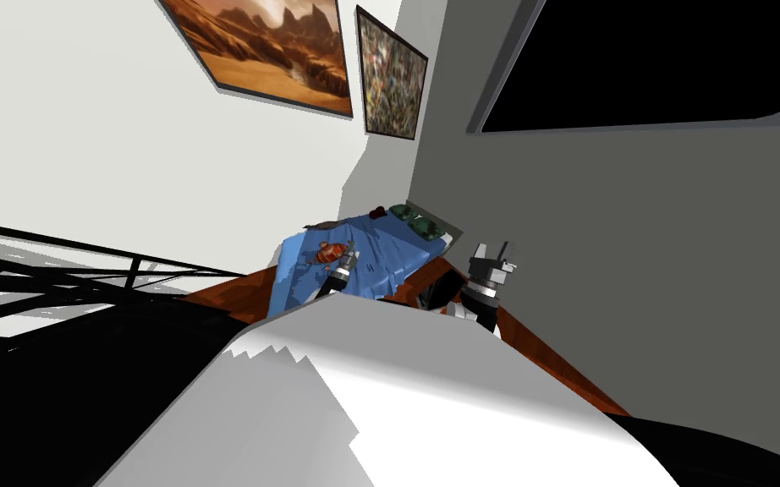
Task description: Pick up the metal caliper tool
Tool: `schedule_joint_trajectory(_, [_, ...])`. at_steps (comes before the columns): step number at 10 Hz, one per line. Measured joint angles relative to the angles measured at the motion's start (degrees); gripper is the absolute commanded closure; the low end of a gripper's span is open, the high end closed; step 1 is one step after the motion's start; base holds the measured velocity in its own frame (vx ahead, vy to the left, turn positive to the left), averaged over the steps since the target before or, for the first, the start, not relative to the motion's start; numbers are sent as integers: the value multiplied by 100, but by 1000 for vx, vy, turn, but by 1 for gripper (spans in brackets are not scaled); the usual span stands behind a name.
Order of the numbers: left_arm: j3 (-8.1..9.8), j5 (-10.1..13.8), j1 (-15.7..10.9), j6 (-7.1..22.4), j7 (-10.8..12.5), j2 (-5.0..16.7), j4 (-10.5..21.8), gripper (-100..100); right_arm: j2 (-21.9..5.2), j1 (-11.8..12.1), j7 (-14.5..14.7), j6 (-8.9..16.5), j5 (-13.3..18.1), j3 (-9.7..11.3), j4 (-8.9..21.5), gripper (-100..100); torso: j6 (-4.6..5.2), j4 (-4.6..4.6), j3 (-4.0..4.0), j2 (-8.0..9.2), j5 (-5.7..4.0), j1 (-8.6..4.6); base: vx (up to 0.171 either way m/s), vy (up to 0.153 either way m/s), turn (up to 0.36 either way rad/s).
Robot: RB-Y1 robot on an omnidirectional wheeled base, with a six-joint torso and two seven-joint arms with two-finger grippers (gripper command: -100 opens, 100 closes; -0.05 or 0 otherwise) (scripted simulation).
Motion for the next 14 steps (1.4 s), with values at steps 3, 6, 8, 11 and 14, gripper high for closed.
schedule_joint_trajectory(3, [-133,-14,-107,225,-120,44,462,-100,0,0,0,0,0,0,0,0,0,0,-1,-4,0,-5,130,-41,22])
schedule_joint_trajectory(6, [-300,19,-28,419,-226,225,905,-100,0,1,0,0,0,0,0,0,-1,-2,-7,-13,-1,-3,126,-41,20])
schedule_joint_trajectory(8, [-402,24,18,557,-298,282,1075,-100,0,0,0,0,0,0,0,0,0,1,1,1,-1,-4,101,-46,17])
schedule_joint_trajectory(11, [-625,13,66,669,-495,318,1586,-100,0,1,0,0,0,0,0,0,-1,-4,-11,-21,-3,-12,149,-62,20])
schedule_joint_trajectory(14, [-737,65,-28,983,-620,424,1930,-100,0,0,0,0,0,0,0,0,0,1,2,4,-1,1,82,-32,7])
